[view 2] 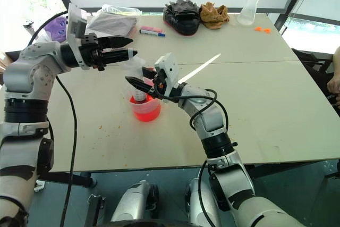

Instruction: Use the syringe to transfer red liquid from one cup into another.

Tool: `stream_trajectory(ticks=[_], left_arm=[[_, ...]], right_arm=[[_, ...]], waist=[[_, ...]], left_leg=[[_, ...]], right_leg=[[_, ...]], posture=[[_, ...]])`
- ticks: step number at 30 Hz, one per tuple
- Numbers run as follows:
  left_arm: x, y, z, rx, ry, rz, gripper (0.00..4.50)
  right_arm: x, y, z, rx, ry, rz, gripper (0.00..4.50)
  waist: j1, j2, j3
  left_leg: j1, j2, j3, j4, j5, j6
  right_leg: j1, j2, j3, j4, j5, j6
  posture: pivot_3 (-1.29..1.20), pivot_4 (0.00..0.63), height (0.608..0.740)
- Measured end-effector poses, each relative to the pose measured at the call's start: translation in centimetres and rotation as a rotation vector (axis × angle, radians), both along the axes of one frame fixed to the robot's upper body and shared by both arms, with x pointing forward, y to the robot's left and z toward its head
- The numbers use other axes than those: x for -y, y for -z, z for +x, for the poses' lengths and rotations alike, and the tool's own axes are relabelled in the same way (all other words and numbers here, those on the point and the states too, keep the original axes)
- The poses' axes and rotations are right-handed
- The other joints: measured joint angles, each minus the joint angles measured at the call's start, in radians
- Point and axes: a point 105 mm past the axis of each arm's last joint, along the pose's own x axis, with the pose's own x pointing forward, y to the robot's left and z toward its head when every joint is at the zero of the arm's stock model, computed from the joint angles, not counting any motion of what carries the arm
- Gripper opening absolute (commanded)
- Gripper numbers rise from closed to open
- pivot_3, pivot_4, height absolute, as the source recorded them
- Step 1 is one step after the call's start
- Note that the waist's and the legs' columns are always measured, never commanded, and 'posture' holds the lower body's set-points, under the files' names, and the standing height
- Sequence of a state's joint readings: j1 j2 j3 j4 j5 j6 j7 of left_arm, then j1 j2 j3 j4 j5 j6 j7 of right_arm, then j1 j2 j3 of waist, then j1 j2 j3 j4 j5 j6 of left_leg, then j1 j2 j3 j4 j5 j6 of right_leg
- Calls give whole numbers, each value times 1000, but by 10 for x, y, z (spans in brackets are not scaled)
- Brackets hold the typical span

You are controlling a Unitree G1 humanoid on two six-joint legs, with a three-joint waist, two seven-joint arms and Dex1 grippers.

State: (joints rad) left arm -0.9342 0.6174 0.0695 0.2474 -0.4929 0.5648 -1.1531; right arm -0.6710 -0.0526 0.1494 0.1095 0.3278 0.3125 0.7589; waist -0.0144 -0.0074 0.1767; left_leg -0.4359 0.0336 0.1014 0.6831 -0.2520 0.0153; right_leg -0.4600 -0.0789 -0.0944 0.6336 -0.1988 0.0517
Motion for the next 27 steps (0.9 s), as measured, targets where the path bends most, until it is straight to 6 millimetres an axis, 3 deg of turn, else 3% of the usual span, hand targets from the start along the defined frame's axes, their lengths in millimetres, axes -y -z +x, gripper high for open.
stream_trajectory(ticks=[27], left_arm=[[3, -20, 0, -70, 19, -139, 2585]], right_arm=[[6, -2, -1, 20, 20, 15, 1522]], waist=[[-1, 0, 0]], left_leg=[[0, 0, 0, 0, 0, 0]], right_leg=[[0, 0, 0, 1, 0, 0]], posture=[[0, 150, 740]])
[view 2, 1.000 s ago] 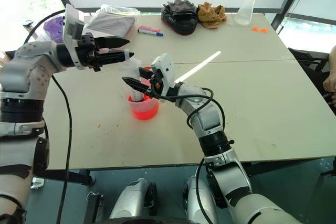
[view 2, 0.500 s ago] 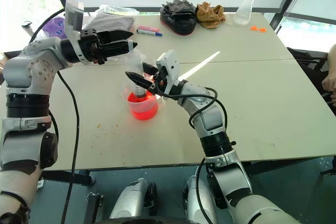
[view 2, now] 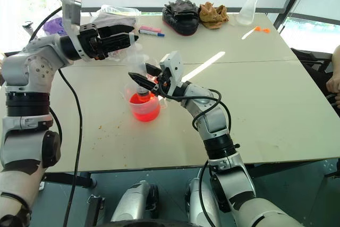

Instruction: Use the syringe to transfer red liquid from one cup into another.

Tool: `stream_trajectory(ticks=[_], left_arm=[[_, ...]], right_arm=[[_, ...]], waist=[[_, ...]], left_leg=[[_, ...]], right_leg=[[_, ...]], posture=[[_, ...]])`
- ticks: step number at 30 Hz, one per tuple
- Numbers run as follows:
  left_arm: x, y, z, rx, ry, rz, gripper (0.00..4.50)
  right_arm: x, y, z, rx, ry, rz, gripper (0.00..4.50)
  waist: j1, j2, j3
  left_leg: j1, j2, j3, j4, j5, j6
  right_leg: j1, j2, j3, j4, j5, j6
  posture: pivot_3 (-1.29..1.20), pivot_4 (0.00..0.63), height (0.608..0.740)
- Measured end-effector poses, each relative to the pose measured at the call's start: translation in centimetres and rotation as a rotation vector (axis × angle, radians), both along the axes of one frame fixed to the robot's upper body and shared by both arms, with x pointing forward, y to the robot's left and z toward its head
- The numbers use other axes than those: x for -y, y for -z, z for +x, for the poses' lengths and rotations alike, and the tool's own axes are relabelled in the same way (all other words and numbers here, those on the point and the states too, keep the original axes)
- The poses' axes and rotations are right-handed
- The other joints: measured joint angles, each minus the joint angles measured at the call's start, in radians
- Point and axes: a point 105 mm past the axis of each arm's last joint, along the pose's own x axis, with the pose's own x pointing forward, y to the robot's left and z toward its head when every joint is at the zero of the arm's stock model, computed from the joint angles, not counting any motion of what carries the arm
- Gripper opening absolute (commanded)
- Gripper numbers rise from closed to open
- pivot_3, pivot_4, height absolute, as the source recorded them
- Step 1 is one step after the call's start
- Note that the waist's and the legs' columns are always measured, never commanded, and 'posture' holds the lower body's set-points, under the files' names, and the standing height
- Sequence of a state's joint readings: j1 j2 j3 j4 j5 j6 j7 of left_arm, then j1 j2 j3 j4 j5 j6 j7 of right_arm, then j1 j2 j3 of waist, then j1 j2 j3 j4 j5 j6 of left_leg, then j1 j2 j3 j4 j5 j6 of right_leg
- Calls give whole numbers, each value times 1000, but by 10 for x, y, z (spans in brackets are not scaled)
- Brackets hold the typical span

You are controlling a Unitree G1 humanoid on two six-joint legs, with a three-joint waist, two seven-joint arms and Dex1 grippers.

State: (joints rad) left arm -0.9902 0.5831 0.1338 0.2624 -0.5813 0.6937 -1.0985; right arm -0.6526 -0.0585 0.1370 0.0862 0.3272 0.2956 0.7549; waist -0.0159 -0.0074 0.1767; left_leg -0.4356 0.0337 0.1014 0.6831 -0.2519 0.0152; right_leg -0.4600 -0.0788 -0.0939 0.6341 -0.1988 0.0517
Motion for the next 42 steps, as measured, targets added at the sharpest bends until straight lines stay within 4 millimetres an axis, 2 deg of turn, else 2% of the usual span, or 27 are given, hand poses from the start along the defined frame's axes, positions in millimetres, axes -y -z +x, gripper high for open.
stream_trajectory(ticks=[9, 14, 16, 19, 23, 27, 30, 32, 35, 37, 39, 42], left_arm=[[-21, -8, -10, 50, -37, 90, 2585], [-59, -20, -27, 94, -124, 169, 2585], [-71, -13, -30, 80, -148, 213, 2585], [-90, -5, -31, 37, -203, 241, 2585], [-110, -2, -39, 26, -268, 254, 2585], [-108, 15, -31, -6, -307, 204, 2585], [-104, 14, -22, 27, -346, 155, 2585], [-97, 7, -13, 65, -353, 105, 2585], [-91, 2, -11, 99, -342, 94, 2585], [-89, 5, -8, 101, -340, 92, 2585], [-90, 8, -3, 98, -347, 74, 2585], [-86, 6, 6, 116, -352, 43, 2585]], right_arm=[[-4, 2, -3, -30, -28, 5, 1522], [11, -6, 0, -67, -7, 25, 1522], [23, -19, 2, -51, 26, 51, 1522], [29, -35, 0, -14, 39, 77, 1522], [33, -41, -1, -5, 46, 77, 1522], [34, -40, -1, -18, 38, 73, 1522], [32, -48, -1, -34, 19, 92, 1522], [30, -77, 6, -32, -10, 138, 1522], [32, -136, 4, 66, -54, 224, 1522], [34, -155, 8, 98, -60, 261, 1522], [33, -154, 23, 126, -21, 255, 1522], [22, -126, 57, 129, 75, 174, 1522]], waist=[[-2, 0, 0], [-4, 0, 0], [-1, 0, 0], [2, 0, 0], [1, 0, 0], [8, -1, 0], [4, -1, 0], [2, -1, 1], [-4, -1, 0], [-3, -2, 0], [-3, -2, 0], [-4, -2, 0]], left_leg=[[0, 0, 0, 0, 0, 0], [0, 2, 0, 0, 0, 0], [1, 2, 0, 0, 0, 0], [1, 2, 0, 0, 0, 0], [1, 2, 1, -1, 0, 0], [1, 2, 0, 0, 0, 0], [1, 2, 1, 0, 0, 1], [1, 1, 1, 0, 0, 1], [2, 1, 2, -1, 0, 1], [3, 1, 2, -3, 0, 1], [4, 0, 3, -3, 0, 1], [4, 0, 3, -2, 0, 1]], right_leg=[[0, 0, 0, 0, 0, 0], [0, 0, 1, 0, 0, 0], [0, 0, 1, 0, 0, 0], [0, 0, 1, 0, 0, 0], [0, 0, 1, 0, 0, 0], [1, -1, 1, 0, 0, 0], [0, -1, 1, 0, 0, 0], [0, -1, 1, 0, 0, 0], [0, 0, 1, 1, 0, 0], [1, 0, 1, 1, 0, 0], [1, 0, 1, 0, 0, 0], [1, 0, 1, 0, 0, 0]], posture=[[0, 150, 740], [0, 150, 740], [0, 150, 740], [0, 150, 740], [0, 150, 740], [0, 150, 740], [0, 150, 740], [0, 150, 740], [0, 150, 740], [0, 150, 740], [0, 150, 740], [0, 150, 740]])
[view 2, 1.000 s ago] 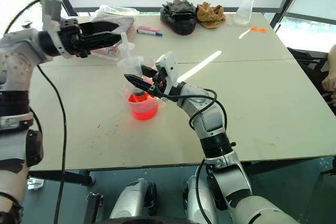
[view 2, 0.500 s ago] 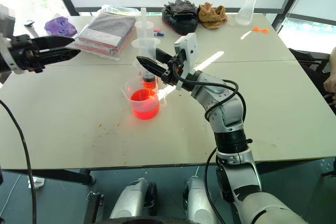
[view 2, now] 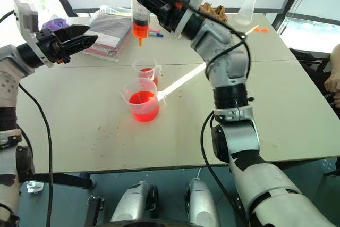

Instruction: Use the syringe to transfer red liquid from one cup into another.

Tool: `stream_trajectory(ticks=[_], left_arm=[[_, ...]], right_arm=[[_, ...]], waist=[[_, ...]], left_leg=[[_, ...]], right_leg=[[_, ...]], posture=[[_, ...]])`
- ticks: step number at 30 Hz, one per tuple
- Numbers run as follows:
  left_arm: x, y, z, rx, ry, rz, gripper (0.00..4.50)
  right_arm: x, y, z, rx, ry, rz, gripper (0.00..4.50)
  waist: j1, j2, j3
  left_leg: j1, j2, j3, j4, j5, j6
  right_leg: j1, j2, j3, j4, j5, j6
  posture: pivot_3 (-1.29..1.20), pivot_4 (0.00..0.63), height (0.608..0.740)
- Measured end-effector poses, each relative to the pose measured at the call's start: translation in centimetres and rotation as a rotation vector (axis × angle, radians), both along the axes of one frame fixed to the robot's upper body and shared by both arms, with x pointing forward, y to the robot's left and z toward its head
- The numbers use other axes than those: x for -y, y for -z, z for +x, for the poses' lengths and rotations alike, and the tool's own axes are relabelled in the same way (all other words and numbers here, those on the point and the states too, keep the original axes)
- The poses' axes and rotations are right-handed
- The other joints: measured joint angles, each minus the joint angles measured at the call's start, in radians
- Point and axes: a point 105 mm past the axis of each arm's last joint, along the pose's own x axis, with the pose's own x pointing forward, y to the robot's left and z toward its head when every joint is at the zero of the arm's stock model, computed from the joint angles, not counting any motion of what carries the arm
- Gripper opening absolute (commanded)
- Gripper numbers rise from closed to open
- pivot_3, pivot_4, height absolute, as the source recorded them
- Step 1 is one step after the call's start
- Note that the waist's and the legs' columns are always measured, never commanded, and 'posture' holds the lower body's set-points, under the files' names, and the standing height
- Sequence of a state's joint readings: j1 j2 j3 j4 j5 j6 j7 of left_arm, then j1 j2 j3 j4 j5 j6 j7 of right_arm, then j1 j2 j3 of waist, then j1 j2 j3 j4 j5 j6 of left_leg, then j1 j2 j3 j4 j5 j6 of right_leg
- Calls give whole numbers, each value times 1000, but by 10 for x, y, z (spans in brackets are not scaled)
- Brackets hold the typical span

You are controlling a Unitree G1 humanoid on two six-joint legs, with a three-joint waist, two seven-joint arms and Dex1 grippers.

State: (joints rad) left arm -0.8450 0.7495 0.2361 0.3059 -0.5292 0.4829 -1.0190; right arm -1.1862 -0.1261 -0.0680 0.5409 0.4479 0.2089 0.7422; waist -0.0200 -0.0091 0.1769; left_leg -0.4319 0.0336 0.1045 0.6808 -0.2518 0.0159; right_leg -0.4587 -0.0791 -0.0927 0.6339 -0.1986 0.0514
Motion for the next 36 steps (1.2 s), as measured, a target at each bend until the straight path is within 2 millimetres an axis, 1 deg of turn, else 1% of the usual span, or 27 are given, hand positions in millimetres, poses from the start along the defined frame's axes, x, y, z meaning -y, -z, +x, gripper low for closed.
stream_trajectory(ticks=[2, 4, 7, 10, 13, 15, 18, 19, 21, 23, 28, 36], left_arm=[[1, -2, 5, 19, -12, -8, 2585], [0, -3, 9, 31, -24, -12, 2585], [-1, -1, 16, 38, -47, -31, 2585], [-1, -4, 21, 50, -57, -39, 2585], [2, -20, 25, 94, -50, -52, 2585], [8, -41, 33, 135, -38, -75, 2585], [22, -70, 38, 187, 17, -88, 2585], [29, -76, 39, 197, 43, -82, 2585], [41, -81, 40, 198, 98, -75, 2585], [48, -78, 42, 182, 134, -65, 2585], [54, -60, 46, 128, 177, -45, 2585], [56, -57, 46, 136, 186, -18, 2585]], right_arm=[[-14, 21, 12, -23, 10, -44, 1522], [-23, 34, 17, -27, 10, -71, 1522], [-30, 42, 25, 6, 50, -137, 1522], [-35, 46, 26, 21, 52, -168, 1522], [-35, 49, 27, 24, 49, -176, 1522], [-34, 51, 27, 21, 48, -179, 1522], [-33, 52, 28, 20, 44, -186, 1522], [-33, 51, 28, 21, 44, -186, 1522], [-33, 51, 28, 22, 47, -187, 1522], [-32, 52, 28, 19, 51, -190, 1522], [-29, 54, 31, 6, 66, -185, 1522], [-29, 56, 31, 2, 66, -197, 1522]], waist=[[-1, 0, 0], [-1, 0, 0], [-1, 0, 0], [2, 0, 0], [5, 0, 0], [7, 0, 0], [4, 0, 0], [2, 0, 0], [0, 0, 0], [-6, 0, 0], [-23, 0, 0], [-24, 0, 0]], left_leg=[[0, 0, 0, 0, 0, 0], [-1, 0, 0, -1, 0, 0], [-1, 1, 1, -1, 0, 0], [-2, 1, 0, -1, 0, 0], [-2, 1, 1, 0, 0, 0], [-3, 0, 1, 1, 0, 0], [-4, -1, 2, 1, 0, 0], [-4, -1, 2, 1, 0, -1], [-4, -1, 3, 1, 0, -1], [-3, -1, 3, 0, 0, -1], [-4, -1, 2, 0, 0, 0], [-3, 0, 2, 0, 0, 0]], right_leg=[[0, 0, 0, 0, 0, 0], [-1, 0, 0, 0, 0, 0], [-1, -1, 0, 0, 0, 0], [-1, -1, 0, 0, 0, 0], [-1, -1, 0, -1, 1, 1], [-1, -1, -1, -1, 1, 2], [-1, -1, -1, -2, 1, 3], [-1, -1, -1, -2, 1, 3], [-1, -1, -1, -2, 1, 3], [-2, -1, -1, -1, 1, 3], [-2, -1, -1, -1, 1, 3], [-2, -1, 0, 0, 1, 3]], posture=[[0, 150, 740], [0, 150, 740], [0, 150, 740], [0, 150, 740], [0, 150, 740], [0, 150, 740], [0, 150, 740], [0, 150, 740], [0, 150, 740], [0, 150, 740], [0, 150, 740], [0, 150, 740]])
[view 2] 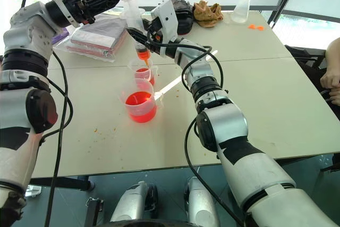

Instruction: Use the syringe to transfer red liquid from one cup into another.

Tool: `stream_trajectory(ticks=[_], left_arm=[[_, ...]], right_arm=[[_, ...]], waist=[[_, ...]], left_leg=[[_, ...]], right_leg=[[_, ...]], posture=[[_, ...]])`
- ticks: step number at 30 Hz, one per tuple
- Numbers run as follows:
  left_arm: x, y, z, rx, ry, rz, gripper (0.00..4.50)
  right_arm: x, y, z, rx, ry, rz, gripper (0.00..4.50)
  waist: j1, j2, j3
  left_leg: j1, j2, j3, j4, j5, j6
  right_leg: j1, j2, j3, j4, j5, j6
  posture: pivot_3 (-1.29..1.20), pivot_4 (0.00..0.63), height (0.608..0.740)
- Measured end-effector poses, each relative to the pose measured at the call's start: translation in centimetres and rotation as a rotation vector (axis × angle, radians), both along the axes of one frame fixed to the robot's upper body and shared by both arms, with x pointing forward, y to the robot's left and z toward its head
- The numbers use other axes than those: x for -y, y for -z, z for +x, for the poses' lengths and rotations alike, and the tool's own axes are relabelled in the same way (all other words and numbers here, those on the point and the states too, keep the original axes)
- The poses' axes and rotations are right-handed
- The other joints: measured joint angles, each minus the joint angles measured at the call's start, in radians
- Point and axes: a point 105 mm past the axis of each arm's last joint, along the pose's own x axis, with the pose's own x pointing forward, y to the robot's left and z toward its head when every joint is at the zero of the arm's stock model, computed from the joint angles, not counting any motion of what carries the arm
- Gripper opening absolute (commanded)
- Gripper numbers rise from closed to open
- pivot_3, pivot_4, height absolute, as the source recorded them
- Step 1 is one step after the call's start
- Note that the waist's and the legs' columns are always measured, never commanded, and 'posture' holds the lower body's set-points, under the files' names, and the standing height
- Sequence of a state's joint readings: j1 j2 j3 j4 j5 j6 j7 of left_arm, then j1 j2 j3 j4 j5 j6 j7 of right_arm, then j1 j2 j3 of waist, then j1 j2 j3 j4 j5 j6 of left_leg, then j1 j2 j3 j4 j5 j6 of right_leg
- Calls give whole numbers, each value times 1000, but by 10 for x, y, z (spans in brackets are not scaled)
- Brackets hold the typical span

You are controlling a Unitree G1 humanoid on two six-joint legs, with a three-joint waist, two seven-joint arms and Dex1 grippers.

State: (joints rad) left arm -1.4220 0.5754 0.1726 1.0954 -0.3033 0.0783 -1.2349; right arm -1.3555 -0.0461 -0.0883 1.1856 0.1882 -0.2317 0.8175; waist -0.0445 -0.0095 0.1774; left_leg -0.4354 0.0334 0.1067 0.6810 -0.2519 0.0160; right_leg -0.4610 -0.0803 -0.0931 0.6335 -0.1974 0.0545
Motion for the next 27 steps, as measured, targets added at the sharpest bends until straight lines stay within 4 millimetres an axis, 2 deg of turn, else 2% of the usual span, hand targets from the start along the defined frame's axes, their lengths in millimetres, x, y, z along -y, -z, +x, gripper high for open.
stream_trajectory(ticks=[11, 12, 14, 23, 27], left_arm=[[11, 4, 6, -4, -12, 42, 2585], [11, 6, 7, -3, -15, 50, 2177], [12, 7, 7, -6, -14, 54, 1946], [18, 9, 6, -16, 20, 74, 75], [18, 10, 6, -18, 20, 81, 9]], right_arm=[[-7, 16, -3, -28, -23, -23, 1522], [-6, 18, -3, -31, -21, -26, 1522], [-6, 20, -3, -33, -20, -31, 1522], [-8, 21, -3, -29, -15, -43, 1522], [-8, 21, -3, -29, -13, -45, 1522]], waist=[[1, 0, 0], [1, 0, 0], [0, 0, 0], [0, 0, 0], [0, 0, 0]], left_leg=[[0, 0, 0, 0, 0, 0], [0, 0, 0, 0, 0, 0], [0, 0, 0, 0, 0, 0], [0, 0, 0, 0, 0, 0], [0, 0, 0, 0, 0, 0]], right_leg=[[0, 0, 0, 0, 0, 0], [0, 0, 0, 0, 0, 0], [0, 0, 0, 0, 0, 0], [0, 0, 0, 0, 0, 0], [0, 0, 0, 0, 0, 0]], posture=[[0, 150, 740], [0, 150, 740], [0, 150, 740], [0, 150, 740], [0, 150, 740]])
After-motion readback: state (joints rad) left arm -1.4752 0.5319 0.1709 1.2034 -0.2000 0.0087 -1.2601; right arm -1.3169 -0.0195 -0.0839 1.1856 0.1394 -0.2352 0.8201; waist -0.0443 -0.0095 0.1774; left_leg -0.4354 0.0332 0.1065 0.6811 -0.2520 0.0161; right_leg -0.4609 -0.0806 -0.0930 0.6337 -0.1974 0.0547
